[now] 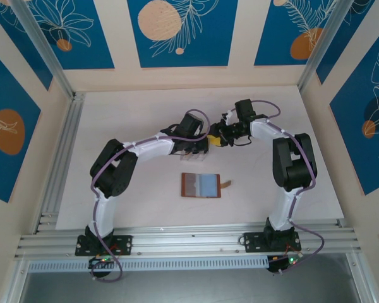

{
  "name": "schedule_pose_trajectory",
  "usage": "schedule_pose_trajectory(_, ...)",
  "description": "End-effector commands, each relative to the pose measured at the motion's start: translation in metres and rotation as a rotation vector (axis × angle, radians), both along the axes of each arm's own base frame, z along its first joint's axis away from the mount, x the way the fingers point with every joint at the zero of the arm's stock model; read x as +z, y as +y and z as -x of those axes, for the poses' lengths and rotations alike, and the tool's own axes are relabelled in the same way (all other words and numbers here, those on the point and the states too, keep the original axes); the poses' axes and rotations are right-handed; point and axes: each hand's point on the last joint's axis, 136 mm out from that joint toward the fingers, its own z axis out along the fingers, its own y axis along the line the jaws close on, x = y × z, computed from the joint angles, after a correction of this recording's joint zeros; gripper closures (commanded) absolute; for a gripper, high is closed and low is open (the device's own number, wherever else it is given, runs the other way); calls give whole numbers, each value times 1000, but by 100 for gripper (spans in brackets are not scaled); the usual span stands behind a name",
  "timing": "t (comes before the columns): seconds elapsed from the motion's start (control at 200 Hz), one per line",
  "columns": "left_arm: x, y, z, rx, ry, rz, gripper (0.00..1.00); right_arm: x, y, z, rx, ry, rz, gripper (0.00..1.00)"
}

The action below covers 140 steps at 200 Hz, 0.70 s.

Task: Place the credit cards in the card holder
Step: Pick up the credit card from the storage box.

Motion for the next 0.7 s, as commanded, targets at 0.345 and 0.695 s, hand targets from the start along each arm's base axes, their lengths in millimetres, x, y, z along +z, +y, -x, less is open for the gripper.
schedule_pose_trajectory(0.345, -82, 24, 21, 24, 135, -173, 93, 13, 5, 30, 68, 30, 58, 92)
schedule_pose_trajectory(0.695, -77, 24, 21, 31, 132, -162, 93, 27, -2, 25, 70, -36, 149, 100)
